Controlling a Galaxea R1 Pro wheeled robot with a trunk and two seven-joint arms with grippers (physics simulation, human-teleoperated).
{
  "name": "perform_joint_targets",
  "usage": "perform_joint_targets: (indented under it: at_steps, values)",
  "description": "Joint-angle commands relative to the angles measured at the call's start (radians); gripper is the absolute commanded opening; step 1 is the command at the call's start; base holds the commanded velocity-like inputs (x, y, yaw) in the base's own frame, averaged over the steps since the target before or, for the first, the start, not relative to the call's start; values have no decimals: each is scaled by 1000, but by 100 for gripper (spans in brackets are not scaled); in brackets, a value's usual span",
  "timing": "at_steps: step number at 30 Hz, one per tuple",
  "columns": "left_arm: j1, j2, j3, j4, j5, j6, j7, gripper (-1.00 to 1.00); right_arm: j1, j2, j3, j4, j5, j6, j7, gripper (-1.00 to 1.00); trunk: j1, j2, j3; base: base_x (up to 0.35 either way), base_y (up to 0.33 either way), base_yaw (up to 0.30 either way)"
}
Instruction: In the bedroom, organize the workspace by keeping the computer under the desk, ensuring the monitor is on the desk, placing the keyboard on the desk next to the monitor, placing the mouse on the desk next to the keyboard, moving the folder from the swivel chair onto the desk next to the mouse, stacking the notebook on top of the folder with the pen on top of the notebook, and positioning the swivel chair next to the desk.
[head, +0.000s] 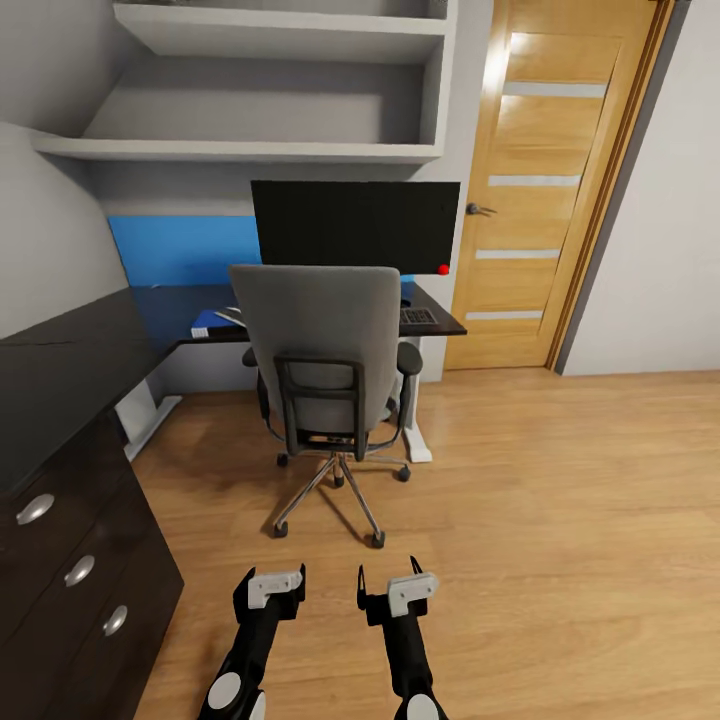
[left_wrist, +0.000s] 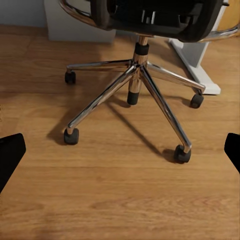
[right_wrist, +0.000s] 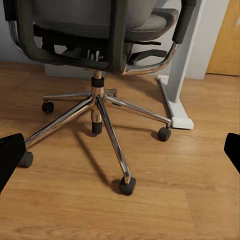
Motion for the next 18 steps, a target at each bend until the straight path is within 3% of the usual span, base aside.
perform_joint_targets:
  at_steps: [1,13,18]
  values:
    - [0,0,-2,0,-4,-2,8,100,-1,-1,4,1,-1,-2,-8,100,-4,7,2,0,0,0]
    - [0,2,7,2,-1,3,9,100,-1,-4,1,3,-4,-4,-10,100,-50,91,40,0,0,0]
    - [0,3,50,2,15,4,9,100,-1,-15,-5,4,-5,-3,-11,100,-69,126,56,0,0,0]
